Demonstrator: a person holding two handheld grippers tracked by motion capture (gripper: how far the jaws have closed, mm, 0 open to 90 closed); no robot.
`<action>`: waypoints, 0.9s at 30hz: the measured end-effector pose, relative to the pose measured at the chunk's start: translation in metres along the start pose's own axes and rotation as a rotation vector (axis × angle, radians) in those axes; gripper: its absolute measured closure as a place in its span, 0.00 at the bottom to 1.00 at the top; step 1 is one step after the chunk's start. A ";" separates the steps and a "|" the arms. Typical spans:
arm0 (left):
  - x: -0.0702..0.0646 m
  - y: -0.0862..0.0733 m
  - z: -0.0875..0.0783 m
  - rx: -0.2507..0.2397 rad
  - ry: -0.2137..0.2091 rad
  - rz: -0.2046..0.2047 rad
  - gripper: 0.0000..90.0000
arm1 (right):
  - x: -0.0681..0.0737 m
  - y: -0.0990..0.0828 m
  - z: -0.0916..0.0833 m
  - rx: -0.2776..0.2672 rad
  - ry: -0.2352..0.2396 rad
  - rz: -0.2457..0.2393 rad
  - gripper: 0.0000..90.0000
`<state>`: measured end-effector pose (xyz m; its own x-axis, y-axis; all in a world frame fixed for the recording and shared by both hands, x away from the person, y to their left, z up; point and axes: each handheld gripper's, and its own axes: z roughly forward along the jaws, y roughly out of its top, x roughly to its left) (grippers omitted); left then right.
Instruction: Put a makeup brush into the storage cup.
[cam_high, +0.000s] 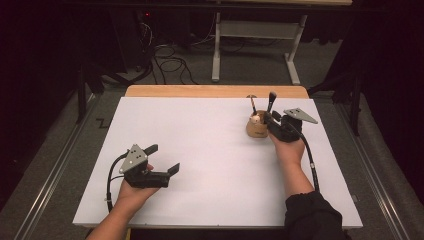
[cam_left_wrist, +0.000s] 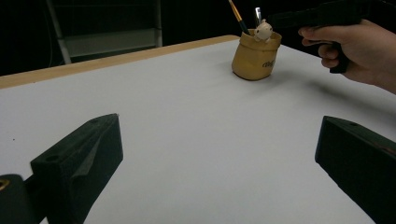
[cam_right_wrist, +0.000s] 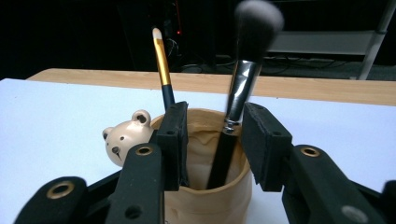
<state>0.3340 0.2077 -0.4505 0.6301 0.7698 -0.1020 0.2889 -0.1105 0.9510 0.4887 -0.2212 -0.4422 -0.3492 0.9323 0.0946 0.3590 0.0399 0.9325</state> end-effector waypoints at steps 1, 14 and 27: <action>0.000 0.000 0.000 -0.001 -0.001 0.001 0.02 | -0.001 0.001 -0.001 -0.001 -0.002 0.000 0.69; 0.000 0.000 0.000 0.001 0.002 0.000 0.02 | -0.001 0.004 -0.006 -0.006 0.010 -0.011 0.71; 0.000 0.000 0.000 0.000 0.002 0.001 0.02 | 0.003 0.003 -0.014 0.010 0.039 -0.031 0.64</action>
<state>0.3339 0.2079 -0.4502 0.6289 0.7709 -0.1006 0.2886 -0.1114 0.9509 0.4762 -0.2230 -0.4343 -0.3935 0.9159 0.0795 0.3558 0.0720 0.9318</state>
